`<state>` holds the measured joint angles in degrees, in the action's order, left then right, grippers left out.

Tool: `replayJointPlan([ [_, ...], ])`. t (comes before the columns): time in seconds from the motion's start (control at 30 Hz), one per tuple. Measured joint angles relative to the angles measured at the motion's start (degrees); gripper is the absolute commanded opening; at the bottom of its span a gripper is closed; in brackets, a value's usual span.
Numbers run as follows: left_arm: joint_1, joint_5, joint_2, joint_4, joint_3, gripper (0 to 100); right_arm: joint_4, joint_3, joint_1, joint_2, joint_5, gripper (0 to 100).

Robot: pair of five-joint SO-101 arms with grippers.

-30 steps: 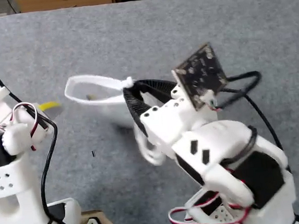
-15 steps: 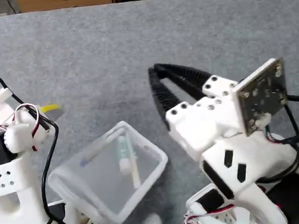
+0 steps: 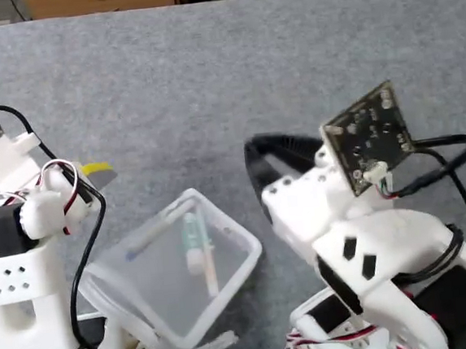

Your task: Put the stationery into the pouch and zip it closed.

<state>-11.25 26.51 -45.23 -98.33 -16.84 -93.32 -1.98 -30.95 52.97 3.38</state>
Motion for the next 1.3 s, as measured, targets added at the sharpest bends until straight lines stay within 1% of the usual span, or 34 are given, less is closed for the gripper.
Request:
replayJointPlan([
  [0.1,0.0,0.0,0.0,0.0,0.0,31,-6.2,1.1,-5.8,0.0,1.5,10.9],
  [0.2,0.0,0.0,0.0,0.3,0.0,31,-7.3,5.5,-8.7,0.0,4.0,17.4],
  [0.23,0.0,0.0,0.0,1.0,0.0,31,-7.5,7.4,-10.6,-0.1,4.2,18.8],
  [0.37,0.0,0.0,0.0,2.7,0.0,31,-7.5,13.7,-20.1,-0.7,4.7,19.4],
  [0.63,0.3,0.0,0.0,3.0,0.0,31,-7.5,13.7,-36.3,-0.4,4.8,19.4],
  [0.73,0.3,-0.1,0.0,3.8,0.0,31,-5.5,13.7,-40.3,-0.4,4.6,19.4],
  [0.83,0.3,-0.1,0.0,4.0,0.0,31,0.2,15.6,-41.1,-0.3,1.7,19.4],
  [0.93,0.2,-0.1,0.0,4.2,0.0,31,9.5,18.5,-41.6,-0.7,-2.4,19.4],
  [1.0,-0.9,-0.1,0.0,4.2,0.0,31,15.8,20.0,-41.4,-0.7,-6.2,19.4],
  [1.07,-1.6,0.0,0.0,4.2,0.0,31,20.1,21.6,-41.5,-0.7,-11.7,19.4],
  [1.2,-1.7,-0.1,0.0,4.3,0.0,31,22.2,26.5,-40.4,-0.7,-23.6,19.4],
  [1.3,-1.8,-0.1,0.0,4.3,0.0,31,22.5,30.1,-39.4,-0.7,-28.0,19.4],
])
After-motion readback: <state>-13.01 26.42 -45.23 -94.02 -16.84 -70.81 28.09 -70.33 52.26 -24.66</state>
